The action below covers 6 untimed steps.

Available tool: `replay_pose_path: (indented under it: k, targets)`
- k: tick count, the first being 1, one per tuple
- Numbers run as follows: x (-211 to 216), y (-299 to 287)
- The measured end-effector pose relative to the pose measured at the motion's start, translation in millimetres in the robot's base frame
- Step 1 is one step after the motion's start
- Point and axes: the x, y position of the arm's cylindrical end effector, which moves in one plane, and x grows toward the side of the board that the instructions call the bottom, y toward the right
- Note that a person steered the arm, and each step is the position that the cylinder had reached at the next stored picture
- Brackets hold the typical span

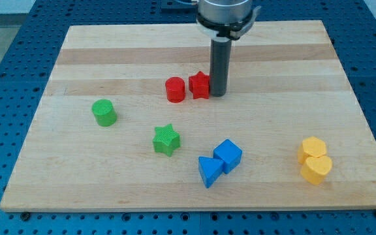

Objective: Move your arm closer to the blue cube

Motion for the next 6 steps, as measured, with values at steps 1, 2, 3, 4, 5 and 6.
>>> replay_pose_path:
  k: [1,2,3,4,5,6]
  targets:
    - [0.2,5.5]
    - [12.4,48.8]
    - [12.4,51.6]
    - [14.8,51.7]
    - [16.3,51.7]
    - [16.3,50.6]
